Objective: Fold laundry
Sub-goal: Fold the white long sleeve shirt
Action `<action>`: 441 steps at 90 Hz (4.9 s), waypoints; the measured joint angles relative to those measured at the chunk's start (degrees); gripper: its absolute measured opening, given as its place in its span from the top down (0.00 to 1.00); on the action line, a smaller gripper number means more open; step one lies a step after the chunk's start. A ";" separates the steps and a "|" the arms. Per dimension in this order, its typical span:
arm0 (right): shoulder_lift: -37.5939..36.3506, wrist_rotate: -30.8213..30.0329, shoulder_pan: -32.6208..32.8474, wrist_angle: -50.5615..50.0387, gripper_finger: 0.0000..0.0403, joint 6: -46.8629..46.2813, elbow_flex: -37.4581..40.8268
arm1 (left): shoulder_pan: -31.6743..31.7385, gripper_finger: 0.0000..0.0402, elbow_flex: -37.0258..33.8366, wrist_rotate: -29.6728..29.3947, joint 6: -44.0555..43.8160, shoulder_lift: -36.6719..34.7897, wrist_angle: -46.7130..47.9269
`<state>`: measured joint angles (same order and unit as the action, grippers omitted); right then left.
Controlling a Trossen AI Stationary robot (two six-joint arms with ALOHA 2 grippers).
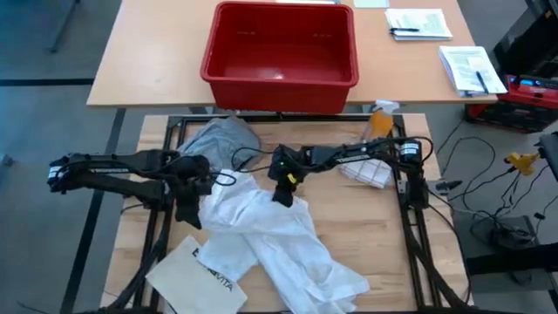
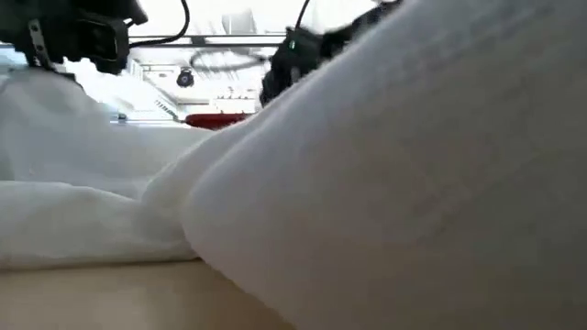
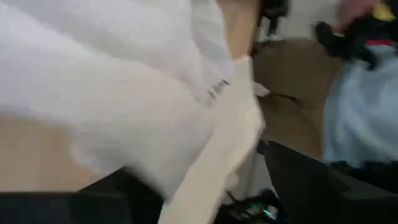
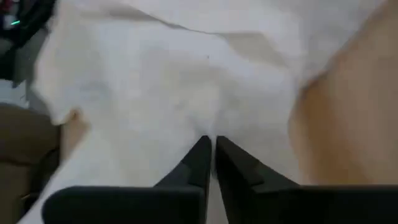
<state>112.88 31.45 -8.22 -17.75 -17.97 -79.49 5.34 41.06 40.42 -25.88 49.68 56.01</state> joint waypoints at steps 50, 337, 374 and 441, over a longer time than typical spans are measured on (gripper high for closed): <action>-7.60 -13.13 20.77 -4.60 0.96 -4.98 -0.05 | -0.65 0.66 -0.87 -7.55 7.01 5.59 -28.12; 5.95 -28.65 21.04 3.40 0.46 38.57 -14.93 | -10.92 0.81 -18.17 -13.46 -0.14 9.84 -54.07; 16.52 -35.30 23.01 -2.72 0.52 45.71 -25.58 | -10.95 0.81 -18.38 -8.21 -0.67 6.78 -47.90; 16.67 -36.81 21.83 -2.98 0.60 37.38 -26.68 | -11.17 0.81 -18.38 -7.91 4.35 3.57 -42.40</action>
<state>129.56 -5.36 13.61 -20.74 19.41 -106.18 -5.82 22.68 32.51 -21.53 53.25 13.60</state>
